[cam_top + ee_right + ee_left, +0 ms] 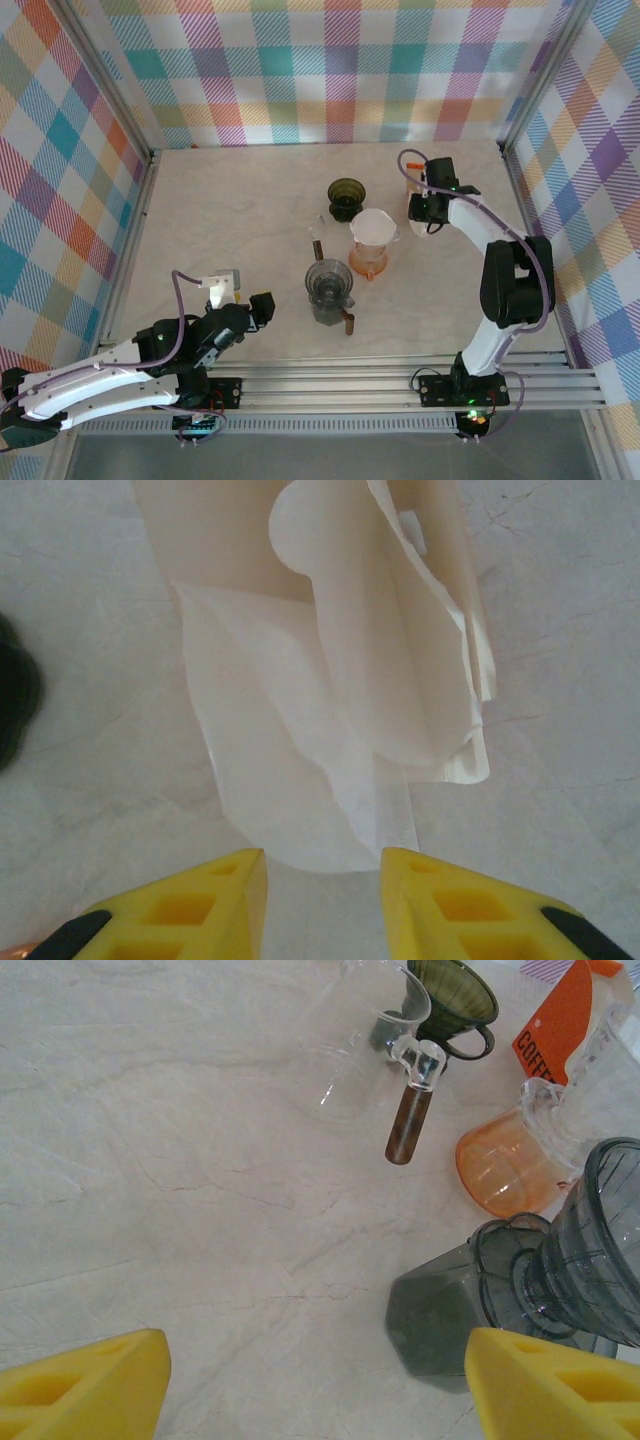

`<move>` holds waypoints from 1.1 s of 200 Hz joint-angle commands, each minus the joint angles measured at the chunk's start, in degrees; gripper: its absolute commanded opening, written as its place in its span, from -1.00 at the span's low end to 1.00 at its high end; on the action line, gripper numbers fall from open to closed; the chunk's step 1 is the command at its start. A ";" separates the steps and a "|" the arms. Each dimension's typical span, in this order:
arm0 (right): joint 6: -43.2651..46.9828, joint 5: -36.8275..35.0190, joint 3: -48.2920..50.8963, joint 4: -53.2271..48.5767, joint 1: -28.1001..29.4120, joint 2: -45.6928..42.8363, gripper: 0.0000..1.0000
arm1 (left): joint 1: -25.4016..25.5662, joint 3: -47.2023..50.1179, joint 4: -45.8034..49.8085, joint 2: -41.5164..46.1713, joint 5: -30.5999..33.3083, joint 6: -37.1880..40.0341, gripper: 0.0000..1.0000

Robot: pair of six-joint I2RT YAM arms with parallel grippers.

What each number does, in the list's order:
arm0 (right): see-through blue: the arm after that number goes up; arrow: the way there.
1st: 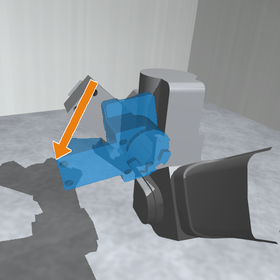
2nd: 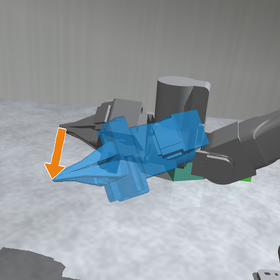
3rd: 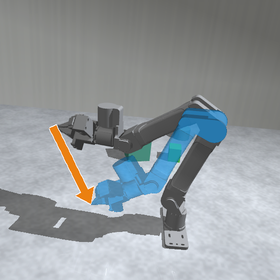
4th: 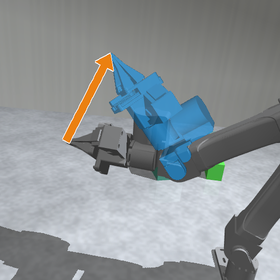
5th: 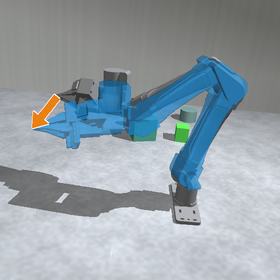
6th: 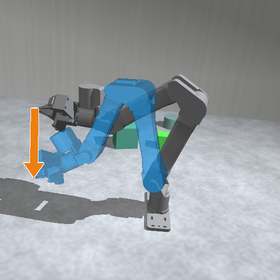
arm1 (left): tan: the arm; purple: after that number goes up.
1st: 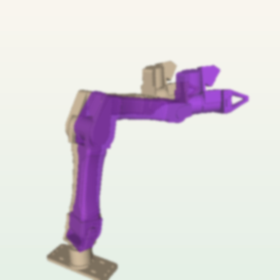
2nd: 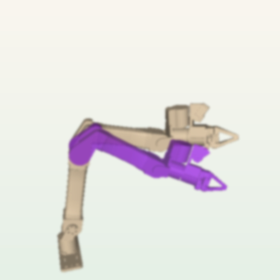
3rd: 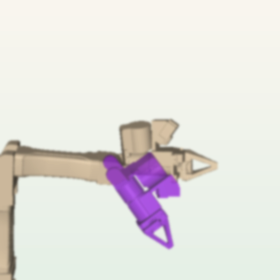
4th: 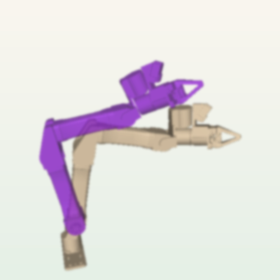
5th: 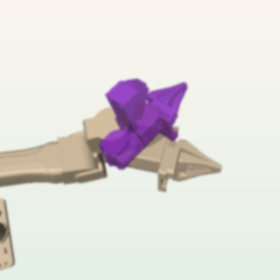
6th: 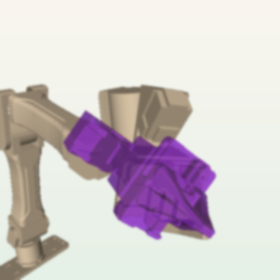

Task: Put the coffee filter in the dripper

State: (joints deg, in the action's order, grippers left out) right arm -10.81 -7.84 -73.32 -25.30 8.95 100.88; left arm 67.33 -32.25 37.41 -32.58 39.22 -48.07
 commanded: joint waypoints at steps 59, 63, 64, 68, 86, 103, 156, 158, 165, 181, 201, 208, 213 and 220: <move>2.45 -2.47 -3.36 1.53 -0.75 4.23 -0.56 | -2.46 0.54 -0.74 -0.86 -1.71 1.05 0.51; 2.53 -2.45 -3.32 1.56 -0.71 4.20 -0.60 | -2.54 0.57 -0.80 -0.94 -1.77 1.07 0.51; 2.58 -2.45 -3.32 1.56 -0.74 4.17 -0.61 | -2.55 0.59 -0.78 -1.01 -1.77 1.06 0.51; 2.63 -2.45 -3.30 1.54 -0.69 4.11 -0.64 | -2.68 0.61 -0.84 -1.03 -1.86 1.11 0.51; 2.79 -2.27 -2.73 1.67 -0.71 3.50 -0.78 | -3.00 0.85 -1.19 -1.26 -2.29 1.06 0.51; 2.90 -1.93 -1.84 1.91 -0.70 2.61 -0.94 | -3.26 1.05 -1.70 -1.55 -2.61 1.01 0.50; 3.10 -1.31 -0.69 1.70 -0.69 -0.48 -1.00 | -3.79 1.66 -2.25 -1.74 -3.63 0.98 0.50; 3.12 -1.31 -0.68 1.60 -0.71 -0.63 -1.00 | -3.79 1.66 -2.25 -1.77 -3.67 0.97 0.50; 2.91 -1.30 -0.75 1.50 -0.71 -1.26 -1.00 | -3.85 1.71 -2.17 -1.72 -3.82 0.96 0.50; 2.47 -1.15 -0.60 1.34 -0.69 -3.19 -1.00 | -3.87 1.84 -2.27 -1.53 -4.03 0.93 0.49; 1.94 -0.69 -0.55 0.43 -0.60 -5.16 -1.00 | -3.96 1.93 -2.43 -1.30 -4.28 0.92 0.49; 1.69 -0.69 -0.36 0.39 -0.56 -5.91 -1.00 | -3.96 1.93 -2.43 -1.19 -4.32 0.96 0.48; 1.59 -0.60 -0.19 0.30 -0.60 -6.43 -1.00 | -3.96 1.97 -2.42 -1.11 -4.40 0.96 0.48; 1.37 -0.69 0.01 0.28 -0.58 -7.42 -1.00 | -3.96 1.93 -2.39 -1.01 -4.52 0.98 0.48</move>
State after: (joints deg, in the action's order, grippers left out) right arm -8.32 -9.50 -74.56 -24.47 8.58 96.92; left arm 63.92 -31.20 35.77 -34.37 35.31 -47.94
